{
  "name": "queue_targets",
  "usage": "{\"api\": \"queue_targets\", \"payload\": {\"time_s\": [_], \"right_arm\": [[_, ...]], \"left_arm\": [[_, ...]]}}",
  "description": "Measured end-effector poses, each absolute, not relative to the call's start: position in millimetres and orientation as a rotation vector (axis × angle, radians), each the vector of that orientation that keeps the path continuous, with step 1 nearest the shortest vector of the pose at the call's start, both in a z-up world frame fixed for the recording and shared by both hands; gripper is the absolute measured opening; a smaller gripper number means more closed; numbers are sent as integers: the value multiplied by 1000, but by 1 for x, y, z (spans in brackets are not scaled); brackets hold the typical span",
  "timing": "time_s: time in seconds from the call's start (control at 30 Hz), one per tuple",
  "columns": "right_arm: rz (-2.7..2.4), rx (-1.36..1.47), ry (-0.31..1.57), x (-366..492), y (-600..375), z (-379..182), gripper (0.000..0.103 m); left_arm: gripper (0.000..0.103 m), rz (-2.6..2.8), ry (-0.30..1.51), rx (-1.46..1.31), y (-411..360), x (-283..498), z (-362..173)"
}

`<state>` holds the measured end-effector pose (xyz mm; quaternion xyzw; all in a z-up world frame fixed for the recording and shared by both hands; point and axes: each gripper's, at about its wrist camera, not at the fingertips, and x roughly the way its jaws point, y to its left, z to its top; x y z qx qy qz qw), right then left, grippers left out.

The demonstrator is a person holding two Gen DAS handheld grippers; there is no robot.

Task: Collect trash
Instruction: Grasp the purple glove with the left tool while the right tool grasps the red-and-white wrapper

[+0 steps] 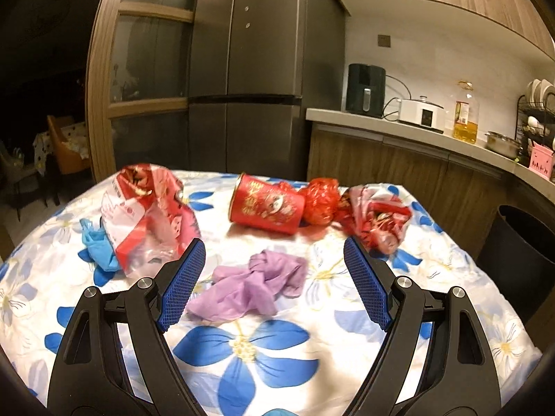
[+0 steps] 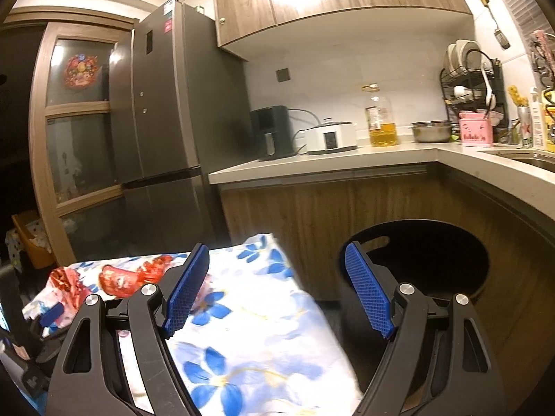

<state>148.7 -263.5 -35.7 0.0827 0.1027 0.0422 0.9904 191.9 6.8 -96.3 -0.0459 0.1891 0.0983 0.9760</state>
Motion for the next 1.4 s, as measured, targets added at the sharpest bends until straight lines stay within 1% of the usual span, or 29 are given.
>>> {"api": "queue_targets", "payload": {"time_s": [0.13,0.23,0.4,0.5,0.57,0.6,0.7,0.77,0.8,0.83,0.87,0.97,1.07,1.13,1.4], "right_arm": [[117,151,212,157,-241,-38,79],[130,145,223,165,-229,-40,79],[146,147,251,184,-209,-49,79],[156,129,268,197,-195,-55,79],[158,115,278,206,-186,-58,79],[162,110,283,211,-181,-59,79],[170,92,301,226,-168,-64,79],[176,81,319,237,-161,-68,79],[179,80,326,242,-159,-70,79],[184,81,338,248,-156,-72,79],[188,84,348,252,-153,-75,79],[182,85,375,263,-148,-83,79],[179,81,399,272,-142,-90,79],[180,84,414,279,-141,-93,82],[204,99,497,305,-132,-102,84]], "left_arm": [[80,178,428,-132,19,201,-104],[78,169,458,-147,23,207,-110],[69,144,538,-207,35,222,-124],[59,138,595,-242,42,231,-134],[50,133,629,-259,46,237,-141],[48,131,639,-263,47,239,-144],[38,118,659,-267,47,243,-148],[24,102,659,-271,47,244,-149],[20,96,658,-273,47,244,-149],[12,84,657,-279,47,244,-150],[9,73,655,-286,48,243,-149],[6,48,630,-315,52,238,-144],[5,35,592,-316,54,229,-133],[5,37,558,-291,52,222,-123],[5,41,481,-274,62,209,-95]]}}
